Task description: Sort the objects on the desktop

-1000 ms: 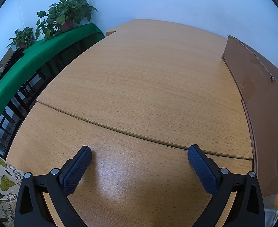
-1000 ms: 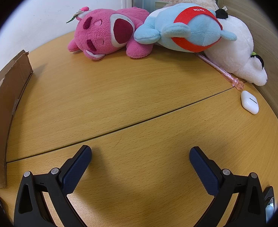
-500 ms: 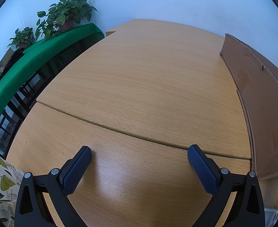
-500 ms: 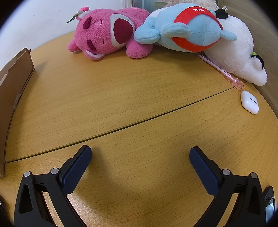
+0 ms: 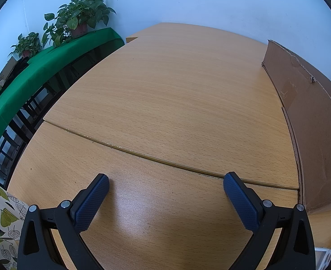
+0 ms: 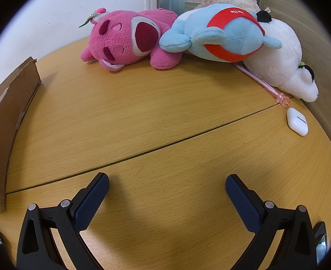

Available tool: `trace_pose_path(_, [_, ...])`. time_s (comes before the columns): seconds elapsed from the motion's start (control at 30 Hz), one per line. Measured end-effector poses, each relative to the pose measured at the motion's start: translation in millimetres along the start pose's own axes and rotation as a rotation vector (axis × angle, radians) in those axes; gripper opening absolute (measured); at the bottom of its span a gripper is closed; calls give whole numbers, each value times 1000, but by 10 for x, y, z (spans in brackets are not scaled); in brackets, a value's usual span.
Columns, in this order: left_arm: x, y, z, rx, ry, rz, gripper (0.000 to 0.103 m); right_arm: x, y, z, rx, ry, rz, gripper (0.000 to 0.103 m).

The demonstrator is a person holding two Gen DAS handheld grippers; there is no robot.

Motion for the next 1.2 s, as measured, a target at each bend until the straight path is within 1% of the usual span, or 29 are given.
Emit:
trace_pose_path(1.13, [2,-6,4,-4,-2,1,103,-9,3,0,0,0,0,103])
trace_pose_path(1.2, [-2,-10,-8,9,-1,-8,103,2,6,10,5,0,-4,103])
Point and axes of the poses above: each gripper's, at about its wrist camera, not at the fingertips, and x roughly the way its jaws point, y to its left, z to its top, the point moved 10 cm from there along x, roughly the way its jaws point, and after that the axes turned 8 degrees about -y, right-handed, at the moved point
